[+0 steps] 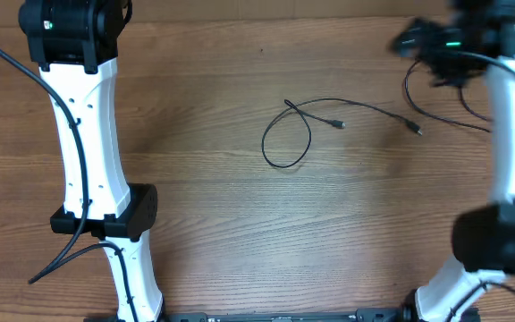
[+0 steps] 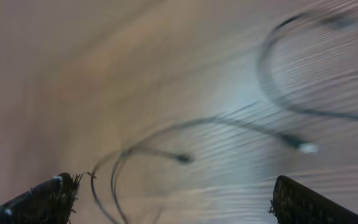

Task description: Untangle cables

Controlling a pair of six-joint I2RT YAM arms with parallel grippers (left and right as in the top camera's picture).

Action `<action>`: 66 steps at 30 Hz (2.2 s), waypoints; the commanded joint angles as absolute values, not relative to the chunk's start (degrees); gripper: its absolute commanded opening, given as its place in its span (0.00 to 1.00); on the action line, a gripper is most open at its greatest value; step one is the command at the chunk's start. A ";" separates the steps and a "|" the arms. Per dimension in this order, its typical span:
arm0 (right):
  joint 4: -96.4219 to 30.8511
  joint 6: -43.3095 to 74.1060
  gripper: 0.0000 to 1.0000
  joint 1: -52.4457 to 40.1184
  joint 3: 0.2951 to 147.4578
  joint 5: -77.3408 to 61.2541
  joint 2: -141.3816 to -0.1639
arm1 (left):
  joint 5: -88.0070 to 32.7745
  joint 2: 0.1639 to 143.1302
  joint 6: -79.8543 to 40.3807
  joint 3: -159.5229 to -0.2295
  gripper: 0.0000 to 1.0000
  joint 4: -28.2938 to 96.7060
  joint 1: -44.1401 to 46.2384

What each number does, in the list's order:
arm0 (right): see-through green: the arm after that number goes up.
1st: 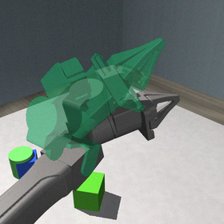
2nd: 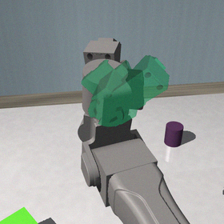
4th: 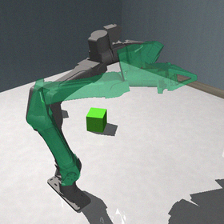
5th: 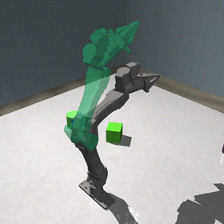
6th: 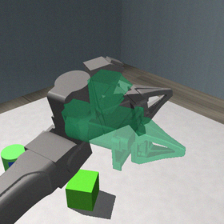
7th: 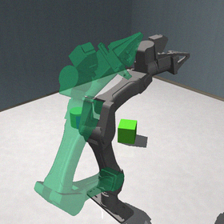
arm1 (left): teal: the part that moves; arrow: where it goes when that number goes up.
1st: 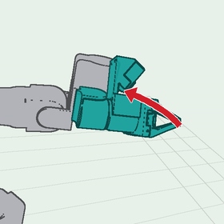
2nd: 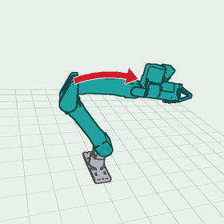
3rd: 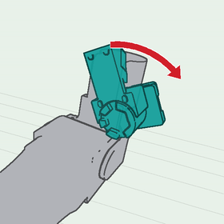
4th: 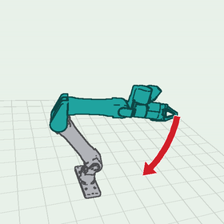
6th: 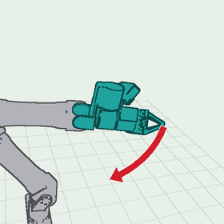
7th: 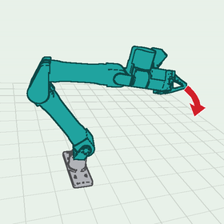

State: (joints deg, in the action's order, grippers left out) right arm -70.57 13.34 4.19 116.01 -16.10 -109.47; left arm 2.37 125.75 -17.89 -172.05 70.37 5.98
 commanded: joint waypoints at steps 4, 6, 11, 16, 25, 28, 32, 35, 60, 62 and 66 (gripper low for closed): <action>-72.95 7.33 1.00 -6.90 115.85 -17.23 -119.63 | 3.60 125.99 -16.36 -172.11 1.00 72.05 6.02; -74.30 7.22 1.00 -9.04 115.85 -15.09 -122.87 | 3.64 125.99 -16.19 -172.11 1.00 72.53 6.02; -76.23 8.03 1.00 -11.11 115.85 -8.80 -127.33 | 3.66 125.99 -15.16 -172.11 1.00 73.63 6.02; -75.07 15.57 1.00 -10.31 115.79 3.57 -128.55 | 5.63 125.99 -14.92 -172.11 0.99 74.26 6.02; -72.90 26.26 1.00 1.78 117.45 6.11 -128.49 | 6.59 125.99 -14.76 -172.11 1.00 75.20 6.02; -73.71 28.88 1.00 7.03 117.45 5.80 -128.49 | 6.59 125.99 -14.76 -172.11 1.00 75.20 6.02; -74.24 35.86 1.00 13.06 117.45 0.34 -128.49 | 6.57 125.99 -14.81 -172.11 1.00 75.11 6.02; -72.93 44.23 1.00 15.90 117.43 -2.92 -128.51 | 6.57 125.99 -15.09 -172.11 1.00 75.13 6.02; -61.87 -18.94 0.99 13.80 117.34 -2.31 -134.67 | 6.37 125.99 -15.44 -172.11 1.00 74.94 6.04; -60.05 -20.03 0.99 13.30 117.34 -4.45 -135.20 | 6.37 125.99 -15.46 -172.11 1.00 74.94 6.04; -57.12 -21.54 1.00 11.73 117.34 -6.72 -136.20 | 6.42 125.99 -15.44 -172.11 1.00 74.70 6.04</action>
State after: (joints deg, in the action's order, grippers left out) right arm -58.13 -17.56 13.39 115.96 -4.56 -134.63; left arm 5.82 125.75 -15.94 -172.05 75.02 5.98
